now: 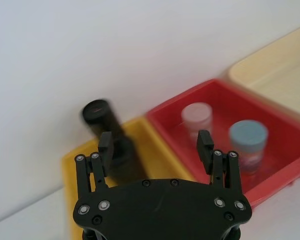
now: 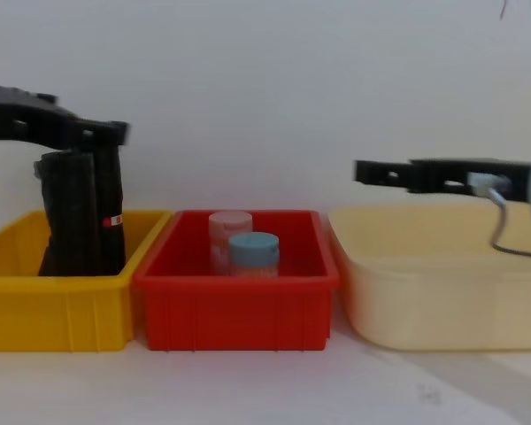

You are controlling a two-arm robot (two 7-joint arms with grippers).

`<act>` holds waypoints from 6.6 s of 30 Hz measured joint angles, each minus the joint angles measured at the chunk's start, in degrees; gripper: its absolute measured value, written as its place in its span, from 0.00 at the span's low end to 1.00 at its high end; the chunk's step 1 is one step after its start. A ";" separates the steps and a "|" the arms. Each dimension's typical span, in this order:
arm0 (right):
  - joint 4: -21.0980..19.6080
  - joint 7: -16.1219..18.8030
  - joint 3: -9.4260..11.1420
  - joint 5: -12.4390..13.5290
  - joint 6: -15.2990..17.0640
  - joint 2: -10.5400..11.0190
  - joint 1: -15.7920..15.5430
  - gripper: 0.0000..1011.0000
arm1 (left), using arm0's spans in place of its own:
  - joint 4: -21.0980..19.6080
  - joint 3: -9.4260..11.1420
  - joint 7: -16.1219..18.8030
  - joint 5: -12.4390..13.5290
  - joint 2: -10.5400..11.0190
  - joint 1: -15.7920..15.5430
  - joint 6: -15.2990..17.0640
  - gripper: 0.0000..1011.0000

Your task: Pick up the garbage bag with the one hand and transfer it to the other hand.

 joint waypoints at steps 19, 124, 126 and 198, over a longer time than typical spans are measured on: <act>13.38 6.84 -5.15 2.73 7.05 -4.59 14.82 0.99 | 2.44 -8.44 -4.87 -6.03 4.74 -0.55 8.76 0.99; 22.53 14.86 -12.32 8.91 10.40 -3.09 21.26 0.99 | 26.47 0.36 -9.84 -5.36 -5.40 -11.68 -4.21 0.42; 22.93 15.35 -12.89 8.84 10.83 -3.24 21.63 0.99 | 26.49 0.36 -9.86 -5.36 -5.41 -11.69 -4.22 0.42; 28.67 11.30 -18.90 -0.80 4.34 -6.30 23.08 0.99 | 26.58 0.36 -9.86 -5.37 -5.46 -11.73 -4.26 0.36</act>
